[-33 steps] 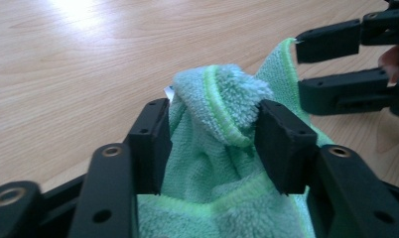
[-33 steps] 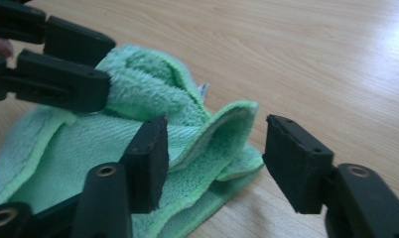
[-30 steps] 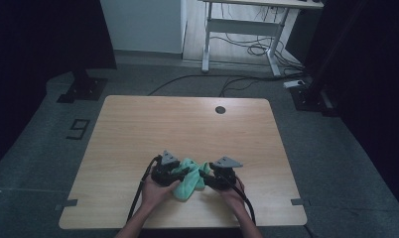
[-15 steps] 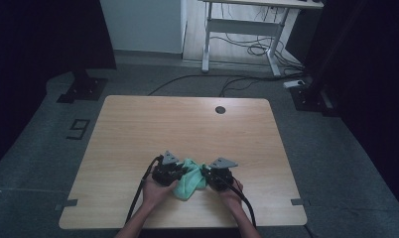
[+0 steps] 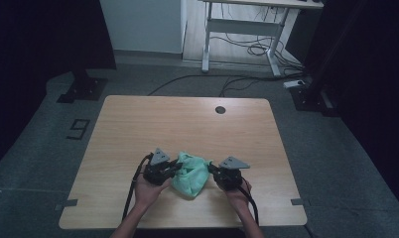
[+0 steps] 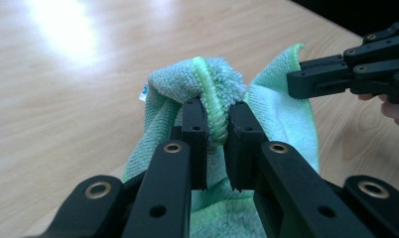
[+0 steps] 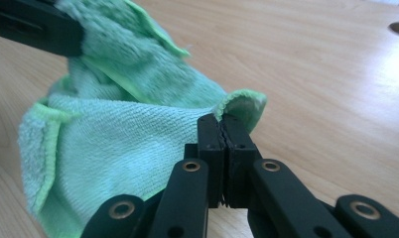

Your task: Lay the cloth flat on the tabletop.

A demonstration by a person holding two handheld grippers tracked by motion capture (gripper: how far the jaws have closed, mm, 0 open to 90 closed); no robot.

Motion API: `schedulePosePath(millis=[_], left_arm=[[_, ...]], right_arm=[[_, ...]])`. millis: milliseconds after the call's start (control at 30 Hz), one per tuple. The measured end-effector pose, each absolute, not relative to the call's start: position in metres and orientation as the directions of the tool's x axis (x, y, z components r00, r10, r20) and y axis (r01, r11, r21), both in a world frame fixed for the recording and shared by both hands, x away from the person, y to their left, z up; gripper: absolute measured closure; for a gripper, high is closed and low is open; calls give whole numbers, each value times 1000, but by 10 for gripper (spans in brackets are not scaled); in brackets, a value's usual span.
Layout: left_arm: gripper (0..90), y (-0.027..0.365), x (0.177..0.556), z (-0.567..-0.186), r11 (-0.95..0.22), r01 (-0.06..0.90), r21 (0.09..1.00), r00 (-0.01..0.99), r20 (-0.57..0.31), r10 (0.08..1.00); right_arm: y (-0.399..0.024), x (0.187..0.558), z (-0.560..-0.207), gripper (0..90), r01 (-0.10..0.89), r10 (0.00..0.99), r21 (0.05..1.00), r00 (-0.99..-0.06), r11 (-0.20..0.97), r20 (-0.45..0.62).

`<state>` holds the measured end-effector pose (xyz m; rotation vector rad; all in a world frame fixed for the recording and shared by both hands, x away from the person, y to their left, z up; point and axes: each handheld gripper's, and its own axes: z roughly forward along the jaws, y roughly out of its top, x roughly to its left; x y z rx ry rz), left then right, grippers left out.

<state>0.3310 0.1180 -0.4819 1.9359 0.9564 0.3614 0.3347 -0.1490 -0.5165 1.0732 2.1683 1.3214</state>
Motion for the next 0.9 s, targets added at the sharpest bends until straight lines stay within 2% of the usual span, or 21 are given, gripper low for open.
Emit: schedulePosePath(millis=[300, 900], left_arm=[[807, 138, 320, -460, -229, 435, 871, 646, -124, 753], [804, 157, 309, -452, -173, 419, 891, 636, -152, 757]], right_arm=[[-165, 326, -498, 882, 364, 785, 906, -616, 215, 61], [-179, 318, -483, 885, 324, 806, 928, -590, 181, 48]])
